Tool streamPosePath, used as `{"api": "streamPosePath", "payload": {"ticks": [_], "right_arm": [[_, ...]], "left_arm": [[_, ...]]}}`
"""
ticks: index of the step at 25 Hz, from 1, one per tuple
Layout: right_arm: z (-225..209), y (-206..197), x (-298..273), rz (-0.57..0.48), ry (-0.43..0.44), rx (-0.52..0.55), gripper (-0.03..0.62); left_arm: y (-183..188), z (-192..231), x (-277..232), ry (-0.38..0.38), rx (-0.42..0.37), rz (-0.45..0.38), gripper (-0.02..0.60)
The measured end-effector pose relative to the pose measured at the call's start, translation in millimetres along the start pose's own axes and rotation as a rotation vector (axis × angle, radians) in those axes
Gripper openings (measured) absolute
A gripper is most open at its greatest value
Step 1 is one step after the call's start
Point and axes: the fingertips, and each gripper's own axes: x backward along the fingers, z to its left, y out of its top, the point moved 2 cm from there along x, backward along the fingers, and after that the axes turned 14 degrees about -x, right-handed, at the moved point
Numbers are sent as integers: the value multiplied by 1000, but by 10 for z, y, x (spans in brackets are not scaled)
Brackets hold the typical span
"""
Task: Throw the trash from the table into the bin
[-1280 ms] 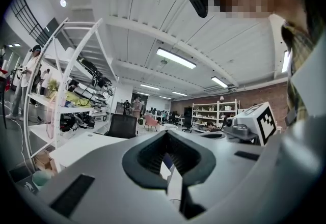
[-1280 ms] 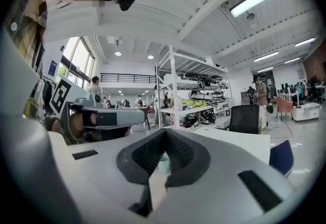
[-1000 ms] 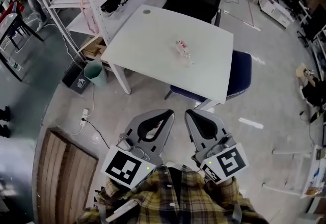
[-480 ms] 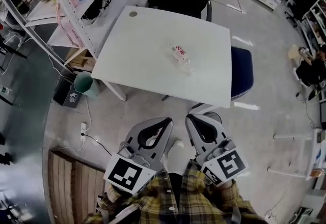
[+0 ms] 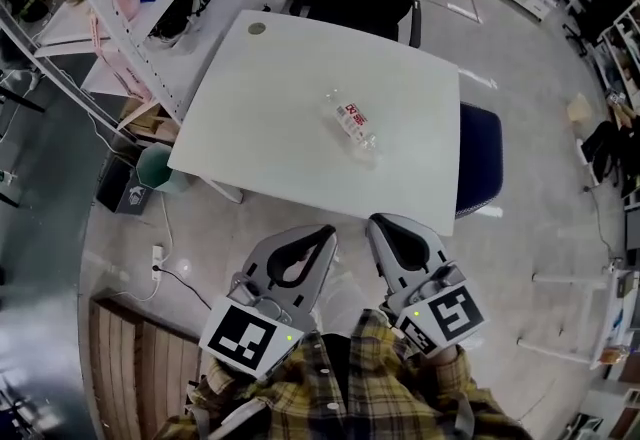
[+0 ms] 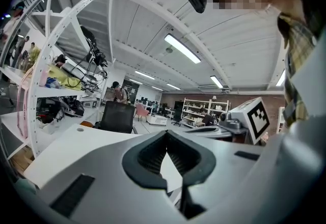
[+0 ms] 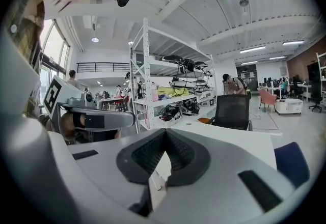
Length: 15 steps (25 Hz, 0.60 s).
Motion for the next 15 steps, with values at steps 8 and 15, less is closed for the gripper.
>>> {"api": "streamPosePath", "payload": {"ticks": [8,15], "right_arm": [[-659,517,-579,-29,1,43,-2],[-1224,840,-751,-64,-39,43,-2]], "left_arm": [[290,570,-818,22,-39,-32,9],[434,773,-1418,14,-64,-35,11]]}}
